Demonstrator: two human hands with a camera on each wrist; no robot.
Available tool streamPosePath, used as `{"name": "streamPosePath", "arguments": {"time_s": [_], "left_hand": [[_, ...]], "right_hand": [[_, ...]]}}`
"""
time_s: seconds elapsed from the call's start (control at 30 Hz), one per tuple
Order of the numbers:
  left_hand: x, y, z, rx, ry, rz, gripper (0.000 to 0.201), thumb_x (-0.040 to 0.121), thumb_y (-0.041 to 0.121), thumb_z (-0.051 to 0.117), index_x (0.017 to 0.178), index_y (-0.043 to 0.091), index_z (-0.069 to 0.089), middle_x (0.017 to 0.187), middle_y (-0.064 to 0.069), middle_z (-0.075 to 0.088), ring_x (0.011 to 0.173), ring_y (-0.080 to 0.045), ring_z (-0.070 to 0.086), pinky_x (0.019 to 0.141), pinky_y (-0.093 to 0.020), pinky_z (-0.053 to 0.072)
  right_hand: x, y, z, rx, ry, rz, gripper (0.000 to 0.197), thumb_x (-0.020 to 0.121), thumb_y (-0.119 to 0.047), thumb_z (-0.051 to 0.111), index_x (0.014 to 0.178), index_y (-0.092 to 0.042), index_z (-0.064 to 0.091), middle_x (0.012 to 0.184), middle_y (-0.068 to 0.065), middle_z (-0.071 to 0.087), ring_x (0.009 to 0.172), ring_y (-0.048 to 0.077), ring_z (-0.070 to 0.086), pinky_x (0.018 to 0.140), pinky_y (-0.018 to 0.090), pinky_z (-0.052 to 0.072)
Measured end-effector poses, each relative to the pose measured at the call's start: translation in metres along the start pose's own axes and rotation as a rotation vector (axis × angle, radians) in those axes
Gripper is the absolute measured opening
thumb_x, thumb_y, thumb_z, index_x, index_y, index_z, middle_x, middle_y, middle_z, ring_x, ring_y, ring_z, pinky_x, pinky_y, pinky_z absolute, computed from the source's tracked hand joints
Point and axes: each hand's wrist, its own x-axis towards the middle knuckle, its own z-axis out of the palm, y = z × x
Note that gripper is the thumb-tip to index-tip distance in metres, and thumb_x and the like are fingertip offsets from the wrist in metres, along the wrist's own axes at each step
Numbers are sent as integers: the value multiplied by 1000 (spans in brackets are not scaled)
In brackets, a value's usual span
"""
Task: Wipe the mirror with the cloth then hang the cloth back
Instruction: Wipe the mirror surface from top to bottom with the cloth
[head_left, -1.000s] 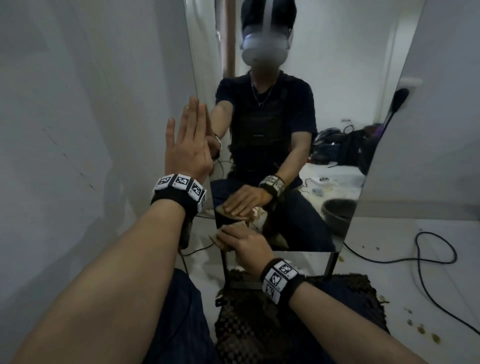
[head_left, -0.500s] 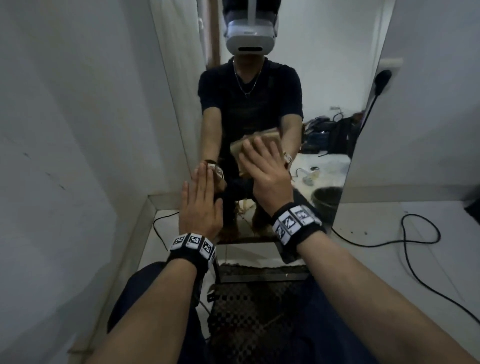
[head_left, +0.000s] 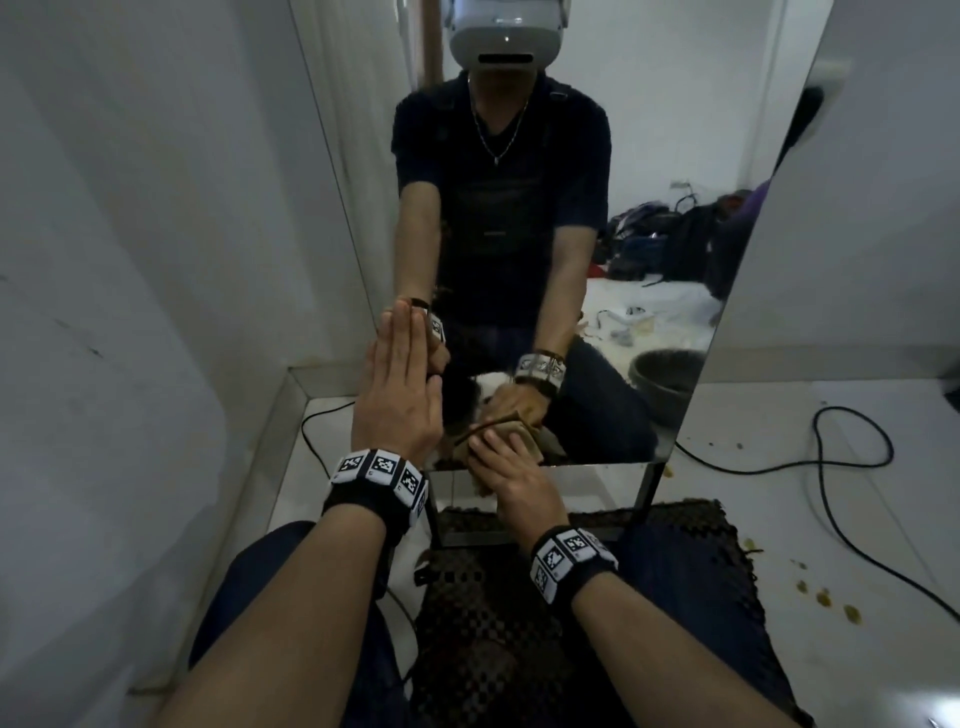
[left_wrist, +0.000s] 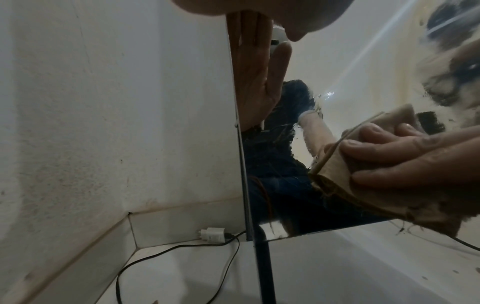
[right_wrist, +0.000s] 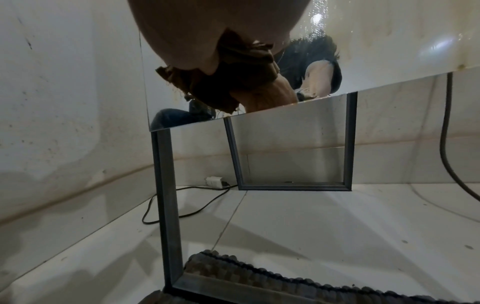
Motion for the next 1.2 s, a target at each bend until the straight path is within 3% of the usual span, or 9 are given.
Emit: {"name": "streamPosePath", "arguments": {"time_s": [0.17,0.27,0.4,0.5,0.67,0.8,0.9,1.07,1.2], "left_hand": [[-2,4,-6,5,-9,1,75,95,24,42,153,3,0,161,-13,-10,150,-27,-4,122,-43,13],[-2,5,-7,14,-13,6,74,95,22,40,152,3,-2,160,-11,-14,150,-26,-5,123,-42,8],[-2,-2,-10,47,-10,12,83,88,10,46,153,9,-4,161,-6,-13,150,-22,-6,122,-44,7],[-5,-9,-18,88,-64,62,98,75,7,51,153,12,-8,162,-6,-9,151,-22,-3,121,-49,10],[-8,-15,-28,129,-95,113,91,77,9,48,154,10,-2,163,-7,-4,151,-23,0,121,-51,10],[-9,-23,-7,138,-13,146,96,74,1,53,154,8,1,162,-6,-7,150,-22,-4,121,-49,9],[-6,-34,7,175,99,221,91,75,-1,56,154,6,10,162,-8,5,150,-25,5,120,-51,14],[-1,-48,2,215,111,274,89,76,-1,57,154,7,14,162,-4,8,150,-21,10,121,-50,12],[0,-49,8,229,139,276,91,76,-3,57,154,7,11,163,-6,10,150,-22,10,120,-51,13]], "right_hand": [[-13,-24,10,-38,-201,-82,20,83,-18,52,84,-17,72,93,3,66,95,30,63,88,39,32],[-3,-44,-4,30,-152,-143,24,82,-17,48,86,-12,71,89,4,64,85,28,60,79,39,44],[11,-59,-27,131,59,-89,28,78,-9,63,105,-6,71,112,12,67,102,28,63,87,33,52],[15,-53,-44,167,159,9,39,79,-4,48,112,-4,69,120,14,64,112,27,57,94,38,50],[31,-48,-79,247,397,121,34,89,3,45,113,0,68,125,17,62,118,28,56,103,44,43],[64,-55,-100,290,618,58,37,82,17,53,114,4,65,126,21,59,122,30,54,105,50,39],[91,-55,-98,199,702,-54,36,80,17,60,112,3,67,126,21,60,123,33,53,105,54,38],[74,-43,-26,31,460,-32,42,81,10,54,120,-3,64,135,13,55,135,22,39,117,43,22],[23,-36,41,7,270,-6,52,78,9,43,123,-7,63,139,7,52,137,19,36,119,39,20]]}}
